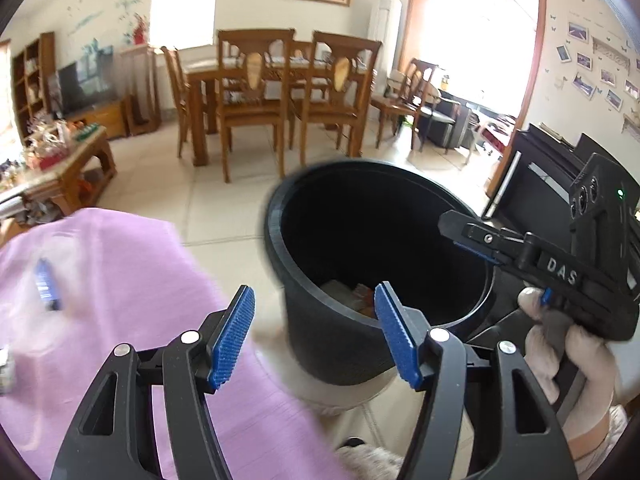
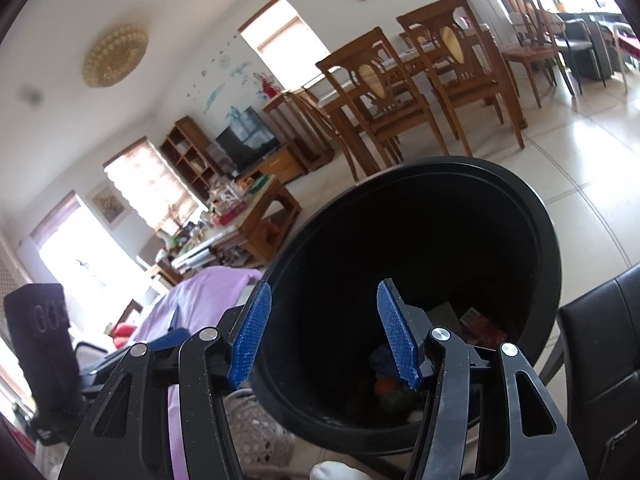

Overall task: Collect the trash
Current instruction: 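Grasp the battery card with the left tool while the right grasps the blue Probiotics stick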

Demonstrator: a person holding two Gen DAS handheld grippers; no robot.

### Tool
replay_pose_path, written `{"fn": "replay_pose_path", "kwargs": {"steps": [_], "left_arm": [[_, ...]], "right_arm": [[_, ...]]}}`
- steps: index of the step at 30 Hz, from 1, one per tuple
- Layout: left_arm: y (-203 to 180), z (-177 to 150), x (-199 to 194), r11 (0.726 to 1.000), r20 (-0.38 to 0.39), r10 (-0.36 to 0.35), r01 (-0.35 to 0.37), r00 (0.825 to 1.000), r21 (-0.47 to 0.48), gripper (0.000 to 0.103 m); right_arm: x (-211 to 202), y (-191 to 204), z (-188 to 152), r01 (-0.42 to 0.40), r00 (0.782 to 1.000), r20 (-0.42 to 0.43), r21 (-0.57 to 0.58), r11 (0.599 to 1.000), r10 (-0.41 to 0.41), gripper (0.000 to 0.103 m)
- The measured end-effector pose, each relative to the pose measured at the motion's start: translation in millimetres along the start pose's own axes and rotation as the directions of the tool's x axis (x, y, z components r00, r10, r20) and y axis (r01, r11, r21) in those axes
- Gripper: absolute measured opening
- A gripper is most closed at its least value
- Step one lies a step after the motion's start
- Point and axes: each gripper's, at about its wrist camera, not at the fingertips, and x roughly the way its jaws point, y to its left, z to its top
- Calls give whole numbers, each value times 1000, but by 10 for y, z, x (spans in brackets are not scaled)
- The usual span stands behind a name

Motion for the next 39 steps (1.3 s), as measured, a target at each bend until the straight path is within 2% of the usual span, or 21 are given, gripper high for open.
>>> {"fn": "replay_pose_path", "kwargs": {"steps": [5, 8, 11, 14, 18, 19, 21, 22, 24, 26, 27, 28, 33, 35, 39], "left_arm": [[507, -219, -426, 988, 38, 154, -155, 987, 5, 63], [907, -374, -624, 964, 25, 267, -267, 963, -7, 63], [1341, -534, -716, 923, -22, 384, -384, 923, -14, 63], [1672, -653, -667, 888, -101, 459, -460, 883, 13, 63], [1970, -729, -532, 857, -156, 516, -508, 842, 89, 63], [2017, -722, -462, 843, -164, 538, -523, 827, 126, 63], [2096, -712, -407, 837, -166, 546, -525, 821, 157, 64], [2123, -702, -383, 834, -155, 548, -525, 822, 170, 64], [2175, -688, -393, 844, -143, 532, -512, 834, 159, 61], [2224, -739, -453, 872, -145, 489, -476, 860, 118, 46], [2246, -734, -472, 877, -143, 480, -469, 865, 102, 23], [2295, -746, -485, 882, -140, 472, -464, 870, 86, 17], [2493, -753, -663, 916, -93, 395, -400, 914, -40, 12], [2578, -775, -761, 919, -67, 379, -384, 923, -92, 10], [2798, -832, -953, 925, -27, 314, -312, 949, -217, 9]], "right_arm": [[137, 472, -30, -21, 999, -28, -83, 996, 19, 56], [284, 849, -87, -45, 998, -55, -136, 990, 38, 56], [473, 1230, -180, -79, 994, -86, -178, 981, 64, 56], [725, 1595, -289, -117, 988, -121, -201, 973, 94, 56], [1079, 2075, -445, -154, 978, -171, -225, 962, 117, 56], [1154, 2160, -482, -160, 976, -183, -235, 959, 118, 56], [1366, 2370, -542, -169, 969, -222, -267, 949, 111, 56], [1447, 2466, -565, -171, 966, -234, -279, 945, 106, 56], [1620, 2647, -603, -174, 961, -259, -309, 935, 93, 56], [1813, 2822, -640, -176, 954, -293, -350, 920, 71, 56], [1917, 2894, -656, -174, 951, -305, -373, 912, 57, 56], [1989, 2942, -678, -173, 948, -314, -389, 905, 47, 56], [2573, 3311, -821, -168, 926, -376, -479, 861, -29, 56], [2803, 3409, -859, -154, 919, -388, -507, 848, -65, 56], [3180, 3551, -945, -116, 907, -398, -554, 824, -140, 40]]}}
